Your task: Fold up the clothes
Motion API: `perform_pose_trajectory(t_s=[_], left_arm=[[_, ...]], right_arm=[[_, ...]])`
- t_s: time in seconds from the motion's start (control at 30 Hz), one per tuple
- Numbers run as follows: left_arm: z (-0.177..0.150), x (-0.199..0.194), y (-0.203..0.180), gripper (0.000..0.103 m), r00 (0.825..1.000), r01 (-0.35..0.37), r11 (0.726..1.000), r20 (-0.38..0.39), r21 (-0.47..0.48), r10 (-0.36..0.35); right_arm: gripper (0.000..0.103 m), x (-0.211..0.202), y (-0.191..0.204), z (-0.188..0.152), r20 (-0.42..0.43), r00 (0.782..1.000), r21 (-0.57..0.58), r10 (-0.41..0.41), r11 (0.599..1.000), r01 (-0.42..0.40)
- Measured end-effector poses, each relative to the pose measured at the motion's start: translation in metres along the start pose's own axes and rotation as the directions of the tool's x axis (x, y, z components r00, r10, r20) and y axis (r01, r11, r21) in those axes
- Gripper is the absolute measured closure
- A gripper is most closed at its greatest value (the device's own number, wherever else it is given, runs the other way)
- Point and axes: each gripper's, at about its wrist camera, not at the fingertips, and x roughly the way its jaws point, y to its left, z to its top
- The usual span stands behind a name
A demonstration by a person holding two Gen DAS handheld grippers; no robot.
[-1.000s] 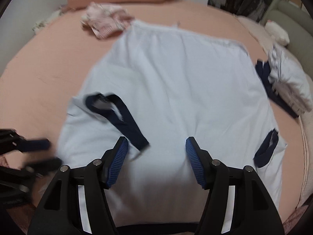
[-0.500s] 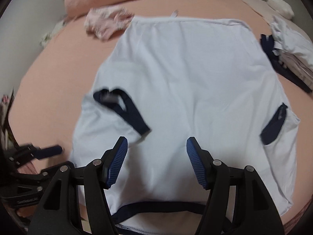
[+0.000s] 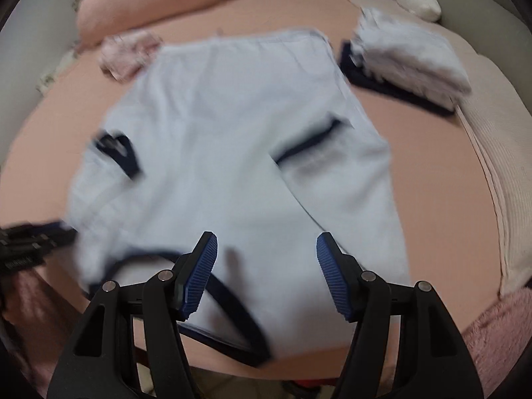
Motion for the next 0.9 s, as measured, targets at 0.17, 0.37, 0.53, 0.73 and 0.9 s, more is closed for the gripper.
perform_pose_trajectory(t_s=[0.17, 0.37, 0.53, 0.73, 0.9], left_arm=[[-0.014, -0.011, 0.005, 0.048, 0.999, -0.042, 0.995, 0.007, -0.085, 0.043], [-0.044, -0.031, 0.044, 0.048, 0.988, 0.084, 0.917, 0.149, -0.39, -0.027], [-0.052, -0.022, 0.043, 0.048, 0.982, 0.159, 0.894, 0.165, -0.419, -0.098], [-0.06, -0.008, 0.036, 0.05, 0.957, 0.273, 0.805, 0.238, -0.527, -0.168], [-0.061, -0.003, 0.019, 0.057, 0.94, 0.321, 0.779, 0.283, -0.539, -0.192]], right_arm=[[0.039, -0.004, -0.041, -0.03, -0.023, 0.998, 0.119, 0.055, 0.992, -0.052], [0.03, -0.037, -0.105, -0.041, 0.109, 0.989, 0.286, -0.098, 0.956, 0.064], [0.03, -0.022, -0.128, -0.05, 0.053, 0.999, 0.397, -0.008, 0.918, -0.014], [0.033, -0.003, -0.114, -0.051, -0.015, 1.0, 0.366, -0.012, 0.93, 0.017], [0.062, -0.007, -0.11, -0.051, 0.009, 0.999, 0.35, 0.036, 0.936, -0.037]])
